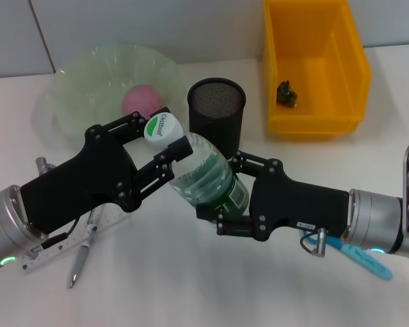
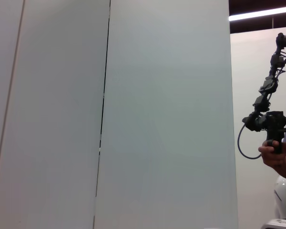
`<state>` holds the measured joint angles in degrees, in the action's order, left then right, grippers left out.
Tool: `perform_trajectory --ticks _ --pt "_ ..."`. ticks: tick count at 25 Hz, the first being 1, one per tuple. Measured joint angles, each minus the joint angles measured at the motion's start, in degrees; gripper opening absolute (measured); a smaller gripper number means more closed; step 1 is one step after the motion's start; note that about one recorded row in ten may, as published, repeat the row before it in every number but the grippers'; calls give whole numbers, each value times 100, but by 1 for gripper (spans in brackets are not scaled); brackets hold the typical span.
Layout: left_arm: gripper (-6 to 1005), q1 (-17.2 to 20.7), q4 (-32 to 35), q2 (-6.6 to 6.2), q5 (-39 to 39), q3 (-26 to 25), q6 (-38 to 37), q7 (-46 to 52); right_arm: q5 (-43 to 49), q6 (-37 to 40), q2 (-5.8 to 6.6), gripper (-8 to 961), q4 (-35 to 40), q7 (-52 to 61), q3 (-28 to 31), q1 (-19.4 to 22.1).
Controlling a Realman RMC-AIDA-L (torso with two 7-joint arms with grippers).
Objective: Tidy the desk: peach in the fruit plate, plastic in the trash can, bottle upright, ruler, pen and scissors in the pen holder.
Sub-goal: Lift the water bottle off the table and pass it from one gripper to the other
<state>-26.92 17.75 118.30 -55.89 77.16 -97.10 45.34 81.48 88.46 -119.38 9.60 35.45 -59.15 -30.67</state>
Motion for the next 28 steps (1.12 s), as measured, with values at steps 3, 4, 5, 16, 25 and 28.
perform_trajectory --ticks 3,4,5,16,25,28 --pt "450 -1 1 0 7 -1 -21 0 2 -43 3 803 52 158 38 17" --pt "450 -1 1 0 7 -1 -21 0 2 -39 3 809 69 197 39 22" --pt "450 -1 1 0 7 -1 -21 0 7 -26 5 816 93 255 36 28" --pt "449 8 10 0 -10 -22 -43 1 50 46 12 835 321 423 -92 146" --pt "448 2 8 -1 -24 -26 -42 1 70 53 11 835 471 428 -155 277" --pt "447 -5 9 -8 -25 -25 -42 1 70 53 11 835 495 428 -158 316"
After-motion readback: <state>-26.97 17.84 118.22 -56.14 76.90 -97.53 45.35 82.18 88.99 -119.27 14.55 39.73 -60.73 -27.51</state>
